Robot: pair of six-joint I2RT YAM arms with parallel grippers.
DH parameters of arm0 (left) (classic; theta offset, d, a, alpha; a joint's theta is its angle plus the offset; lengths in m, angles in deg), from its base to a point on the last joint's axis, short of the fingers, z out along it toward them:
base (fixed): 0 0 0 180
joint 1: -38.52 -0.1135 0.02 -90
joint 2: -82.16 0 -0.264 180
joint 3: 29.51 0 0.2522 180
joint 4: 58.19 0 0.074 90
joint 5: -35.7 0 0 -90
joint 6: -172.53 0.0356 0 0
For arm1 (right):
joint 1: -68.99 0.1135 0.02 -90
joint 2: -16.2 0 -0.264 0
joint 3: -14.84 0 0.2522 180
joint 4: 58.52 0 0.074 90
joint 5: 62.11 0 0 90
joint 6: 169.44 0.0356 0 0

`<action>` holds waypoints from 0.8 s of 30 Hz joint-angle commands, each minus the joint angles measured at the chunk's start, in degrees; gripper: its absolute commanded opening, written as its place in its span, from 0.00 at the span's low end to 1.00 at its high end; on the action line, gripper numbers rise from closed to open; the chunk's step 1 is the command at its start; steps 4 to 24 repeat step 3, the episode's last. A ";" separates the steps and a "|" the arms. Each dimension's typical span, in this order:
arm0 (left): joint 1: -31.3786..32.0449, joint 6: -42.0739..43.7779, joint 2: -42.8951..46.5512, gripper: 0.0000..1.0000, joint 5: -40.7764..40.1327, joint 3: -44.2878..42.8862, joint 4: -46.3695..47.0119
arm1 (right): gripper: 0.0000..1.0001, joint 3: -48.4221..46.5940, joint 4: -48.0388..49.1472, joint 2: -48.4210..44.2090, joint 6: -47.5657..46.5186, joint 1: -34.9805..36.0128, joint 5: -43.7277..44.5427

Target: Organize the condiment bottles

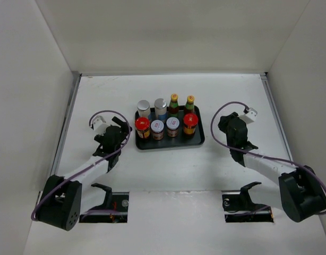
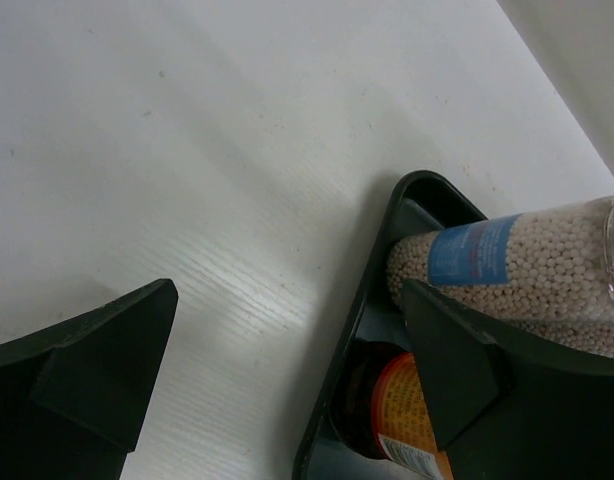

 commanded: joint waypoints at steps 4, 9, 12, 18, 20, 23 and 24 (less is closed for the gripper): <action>0.30 0.60 -1.40 1.00 1.20 -0.59 4.10 | 0.24 -3.04 3.23 0.45 -0.92 0.84 -1.44; 0.30 0.60 -1.40 1.00 1.20 -0.59 4.10 | 0.24 -3.04 3.23 0.45 -0.92 0.84 -1.44; 0.30 0.60 -1.40 1.00 1.20 -0.59 4.10 | 0.24 -3.04 3.23 0.45 -0.92 0.84 -1.44; 0.30 0.60 -1.40 1.00 1.20 -0.59 4.10 | 0.24 -3.04 3.23 0.45 -0.92 0.84 -1.44; 0.30 0.60 -1.40 1.00 1.20 -0.59 4.10 | 0.24 -3.04 3.23 0.45 -0.92 0.84 -1.44; 0.30 0.60 -1.40 1.00 1.20 -0.59 4.10 | 0.24 -3.04 3.23 0.45 -0.92 0.84 -1.44; 0.30 0.60 -1.40 1.00 1.20 -0.59 4.10 | 0.24 -3.04 3.23 0.45 -0.92 0.84 -1.44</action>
